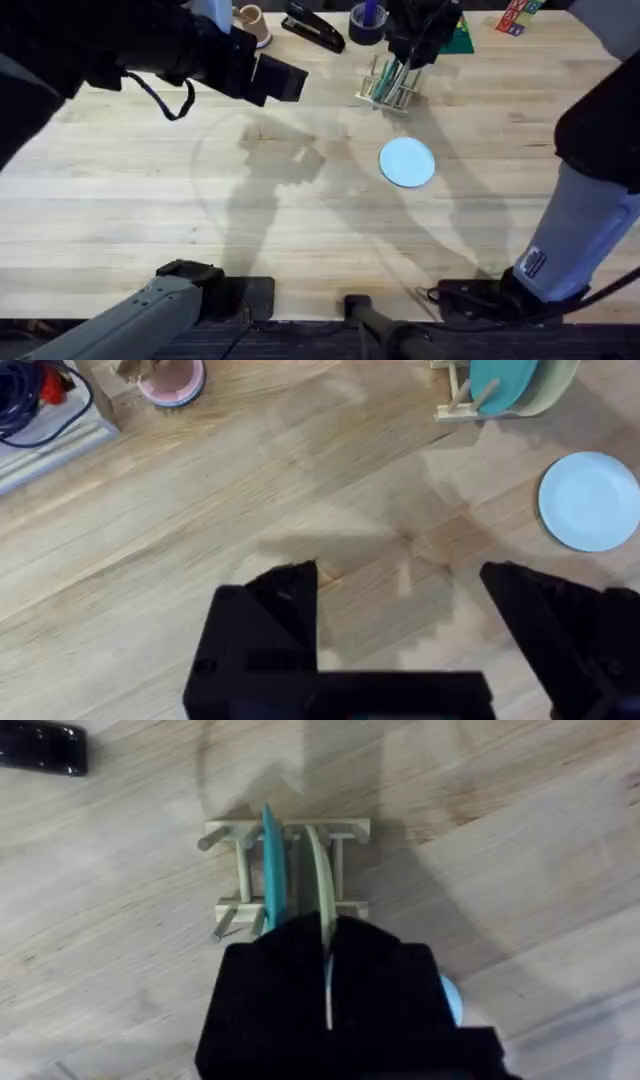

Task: Pick up the plates from the table one by one and place each into a slot on the dish rack.

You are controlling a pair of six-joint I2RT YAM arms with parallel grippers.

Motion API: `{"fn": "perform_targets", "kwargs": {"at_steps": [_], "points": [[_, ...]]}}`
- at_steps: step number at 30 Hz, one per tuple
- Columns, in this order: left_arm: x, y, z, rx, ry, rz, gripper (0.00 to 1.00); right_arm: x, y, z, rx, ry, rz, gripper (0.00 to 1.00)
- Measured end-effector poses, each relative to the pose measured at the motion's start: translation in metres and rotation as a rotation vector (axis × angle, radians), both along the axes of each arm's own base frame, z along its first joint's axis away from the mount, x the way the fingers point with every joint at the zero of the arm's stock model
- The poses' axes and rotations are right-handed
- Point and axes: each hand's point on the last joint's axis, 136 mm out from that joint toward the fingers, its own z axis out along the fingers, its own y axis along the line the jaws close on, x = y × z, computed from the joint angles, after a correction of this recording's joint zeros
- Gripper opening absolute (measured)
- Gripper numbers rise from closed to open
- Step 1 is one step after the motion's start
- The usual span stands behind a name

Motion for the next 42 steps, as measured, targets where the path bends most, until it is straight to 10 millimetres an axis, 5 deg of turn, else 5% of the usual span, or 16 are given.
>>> {"fn": "perform_targets", "kwargs": {"at_steps": [20,24,26,28,34,42], "points": [[0.000,0.000,0.000,0.000,0.000,0.000,0.993,-0.008,-0.003,0.001,-0.014,0.035,0.000,0.115],[0.000,0.000,0.000,0.000,0.000,0.000,0.994,-0.017,-0.007,0.016,-0.023,0.057,0.000,0.131],[0.000,0.000,0.000,0.000,0.000,0.000,0.994,-0.016,-0.007,0.031,-0.015,0.036,-0.001,0.208],[0.000,0.000,0.000,0.000,0.000,0.000,0.994,-0.015,-0.006,0.048,-0.006,0.011,0.005,0.460],[0.000,0.000,0.000,0.000,-0.001,0.000,0.995,-0.020,-0.008,0.096,0.012,-0.049,0.033,0.972],[0.000,0.000,0.000,0.000,0.000,0.000,0.995,-0.022,-0.009,0.131,0.024,-0.118,0.085,0.995]]}}
